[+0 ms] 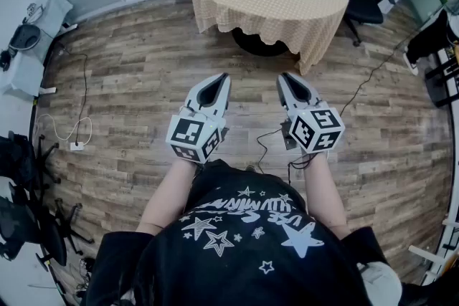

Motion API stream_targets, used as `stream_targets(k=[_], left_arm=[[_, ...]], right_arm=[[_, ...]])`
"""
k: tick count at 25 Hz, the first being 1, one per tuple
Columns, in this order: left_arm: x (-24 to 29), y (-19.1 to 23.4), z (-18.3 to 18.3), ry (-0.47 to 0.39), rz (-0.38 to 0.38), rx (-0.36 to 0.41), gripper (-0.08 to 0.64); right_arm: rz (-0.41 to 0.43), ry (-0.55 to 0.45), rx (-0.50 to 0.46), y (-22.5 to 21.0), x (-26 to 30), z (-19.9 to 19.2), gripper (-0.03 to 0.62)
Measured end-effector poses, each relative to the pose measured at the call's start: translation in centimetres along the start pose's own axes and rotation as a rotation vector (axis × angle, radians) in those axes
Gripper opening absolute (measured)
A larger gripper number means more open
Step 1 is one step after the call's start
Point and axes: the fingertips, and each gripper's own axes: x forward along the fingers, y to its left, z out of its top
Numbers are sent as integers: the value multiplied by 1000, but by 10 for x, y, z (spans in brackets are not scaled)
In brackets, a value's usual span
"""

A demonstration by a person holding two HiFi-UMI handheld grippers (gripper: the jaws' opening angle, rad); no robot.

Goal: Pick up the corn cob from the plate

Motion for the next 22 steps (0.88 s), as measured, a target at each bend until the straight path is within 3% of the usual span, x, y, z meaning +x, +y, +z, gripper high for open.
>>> stream_targets(k=[14, 22], left_arm=[[1, -1, 1, 13, 34, 17, 9], [-10, 1, -5, 20, 101, 18, 9]], right_arm=[[18, -22, 24, -9, 5, -2, 48], [84, -38, 66, -15, 0, -6, 48]])
